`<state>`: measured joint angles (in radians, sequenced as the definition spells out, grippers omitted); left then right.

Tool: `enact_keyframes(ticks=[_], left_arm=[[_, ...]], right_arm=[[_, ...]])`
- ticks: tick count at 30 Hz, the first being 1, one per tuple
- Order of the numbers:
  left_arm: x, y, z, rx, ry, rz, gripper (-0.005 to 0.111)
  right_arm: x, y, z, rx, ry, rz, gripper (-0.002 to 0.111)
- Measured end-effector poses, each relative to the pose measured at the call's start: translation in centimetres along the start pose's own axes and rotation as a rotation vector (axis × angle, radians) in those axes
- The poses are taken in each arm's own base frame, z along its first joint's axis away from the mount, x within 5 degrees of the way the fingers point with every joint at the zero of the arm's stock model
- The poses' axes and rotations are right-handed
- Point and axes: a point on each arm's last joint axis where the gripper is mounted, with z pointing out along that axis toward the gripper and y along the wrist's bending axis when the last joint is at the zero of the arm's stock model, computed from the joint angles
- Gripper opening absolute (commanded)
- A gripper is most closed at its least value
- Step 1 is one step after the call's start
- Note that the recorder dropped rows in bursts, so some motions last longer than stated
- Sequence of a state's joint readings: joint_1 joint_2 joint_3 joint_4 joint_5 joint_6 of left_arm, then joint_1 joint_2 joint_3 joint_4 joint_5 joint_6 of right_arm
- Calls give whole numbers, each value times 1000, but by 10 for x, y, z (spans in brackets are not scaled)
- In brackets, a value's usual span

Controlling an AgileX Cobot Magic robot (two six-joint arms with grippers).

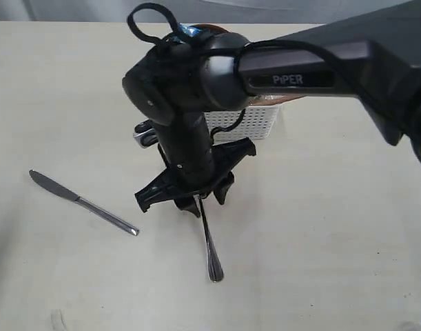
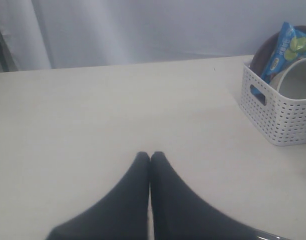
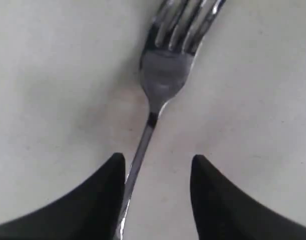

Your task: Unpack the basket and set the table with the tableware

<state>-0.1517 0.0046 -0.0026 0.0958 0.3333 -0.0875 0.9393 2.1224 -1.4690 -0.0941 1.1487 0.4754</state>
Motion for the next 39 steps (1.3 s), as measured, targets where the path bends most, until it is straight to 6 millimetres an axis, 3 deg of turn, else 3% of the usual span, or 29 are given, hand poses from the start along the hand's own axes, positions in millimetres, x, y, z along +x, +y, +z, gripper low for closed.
enact_keyframes(ticks=[7,13,21,29,39], left_arm=[[0,0,0,0,0,0,0],[0,0,0,0,0,0,0],[0,0,0,0,0,0,0],[0,0,0,0,0,0,0],[0,0,0,0,0,0,0]], right_arm=[[1,-5,16,-92,-16,27,41],[-1,-2,17,-134,-58,33,0],[-6,7,15,-239,-112,87,0],[-19,19,9,-415,-217,295,0],[-25,0,13,-371,-205,345,0]])
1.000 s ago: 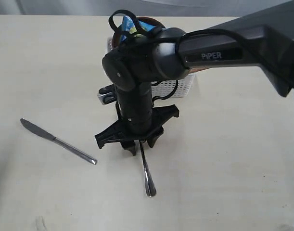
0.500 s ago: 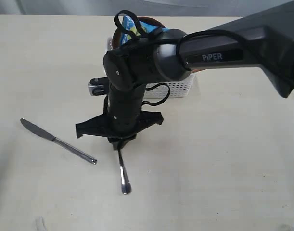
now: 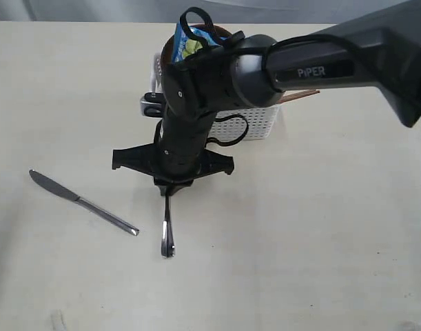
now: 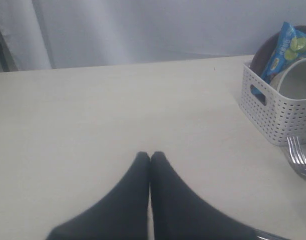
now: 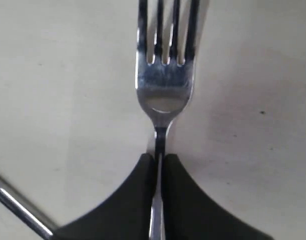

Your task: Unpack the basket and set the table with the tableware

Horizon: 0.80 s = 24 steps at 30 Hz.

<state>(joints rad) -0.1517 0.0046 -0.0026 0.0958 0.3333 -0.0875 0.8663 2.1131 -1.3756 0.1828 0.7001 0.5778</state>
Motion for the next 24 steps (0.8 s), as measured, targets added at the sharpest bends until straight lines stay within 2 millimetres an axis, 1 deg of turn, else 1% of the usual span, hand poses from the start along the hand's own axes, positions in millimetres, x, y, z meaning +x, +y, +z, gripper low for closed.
enact_keyframes(ticks=[6,8,10,13,15,16,21,23,24], left_arm=[[0,0,0,0,0,0,0],[0,0,0,0,0,0,0],[0,0,0,0,0,0,0],[0,0,0,0,0,0,0],[0,0,0,0,0,0,0],[0,0,0,0,0,0,0],[0,0,0,0,0,0,0],[0,0,0,-1,0,2,0],[0,0,0,-1,0,5,0]], right_arm=[[1,-3,0,33,8,-37,0],[1,-3,0,33,8,-37,2],[1,-3,0,33,8,-37,13],[1,-3,0,35,9,-40,33],[1,-4,0,38,14,-41,42],[1,-4,0,40,15,-41,44],[2,-4,-5,47,26,-114,43],[2,-2,-17,33,7,-197,43],[1,1,-30,23,-3,-266,43]])
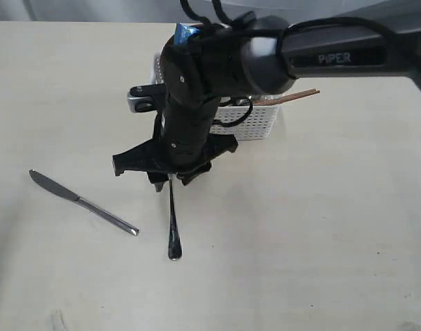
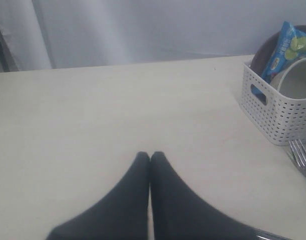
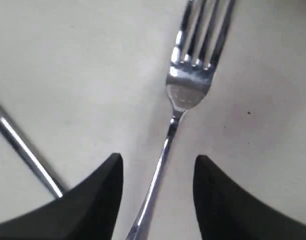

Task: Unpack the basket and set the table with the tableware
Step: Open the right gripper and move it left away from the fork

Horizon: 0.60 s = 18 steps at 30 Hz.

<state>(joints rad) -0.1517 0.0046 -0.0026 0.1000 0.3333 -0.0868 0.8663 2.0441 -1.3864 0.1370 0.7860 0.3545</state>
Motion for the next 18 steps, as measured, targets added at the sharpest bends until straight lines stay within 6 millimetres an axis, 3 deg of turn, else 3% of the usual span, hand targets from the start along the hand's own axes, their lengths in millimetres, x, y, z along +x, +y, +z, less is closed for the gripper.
enact_keyframes(ticks=[3,6,10,18], left_arm=[[0,0,0,-2,0,4,0],[0,0,0,-2,0,6,0],[0,0,0,-3,0,8,0],[0,0,0,-4,0,11,0]], right_arm=[[-1,17,-25,-24,24,-149,43],[7,56,-32,-55,40,-310,43],[10,97,-13,-69,61,-444,43],[-11,118,25,-10,56,-552,43]])
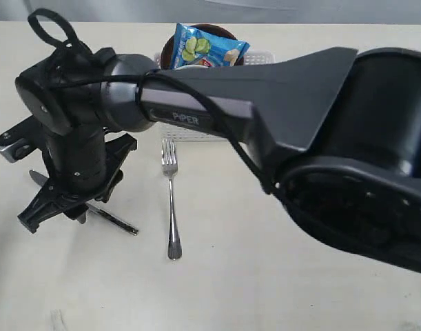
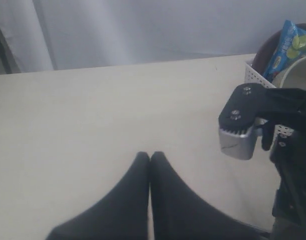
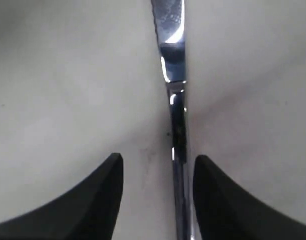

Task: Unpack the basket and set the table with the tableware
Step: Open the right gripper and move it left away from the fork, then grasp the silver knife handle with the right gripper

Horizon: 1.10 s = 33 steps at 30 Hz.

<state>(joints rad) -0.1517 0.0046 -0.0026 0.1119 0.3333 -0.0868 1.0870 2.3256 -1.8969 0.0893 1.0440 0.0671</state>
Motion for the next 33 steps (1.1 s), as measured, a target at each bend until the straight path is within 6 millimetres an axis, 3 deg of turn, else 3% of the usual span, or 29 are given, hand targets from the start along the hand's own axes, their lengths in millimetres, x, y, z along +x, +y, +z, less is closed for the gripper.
enact_keyframes(ticks=[5,6,10,14,21,33], left_arm=[[0,0,0,0,0,0,0],[0,0,0,0,0,0,0],[0,0,0,0,0,0,0],[0,0,0,0,0,0,0],[0,0,0,0,0,0,0],[0,0,0,0,0,0,0]], right_arm=[[-1,-5,25,40,37,-53,43],[-2,-6,25,47,37,-59,38],[0,-8,29,76,66,-77,0],[-1,-9,29,82,68,-69,0],[1,-9,25,90,74,106,0],[26,-9,-10,98,66,299,0]])
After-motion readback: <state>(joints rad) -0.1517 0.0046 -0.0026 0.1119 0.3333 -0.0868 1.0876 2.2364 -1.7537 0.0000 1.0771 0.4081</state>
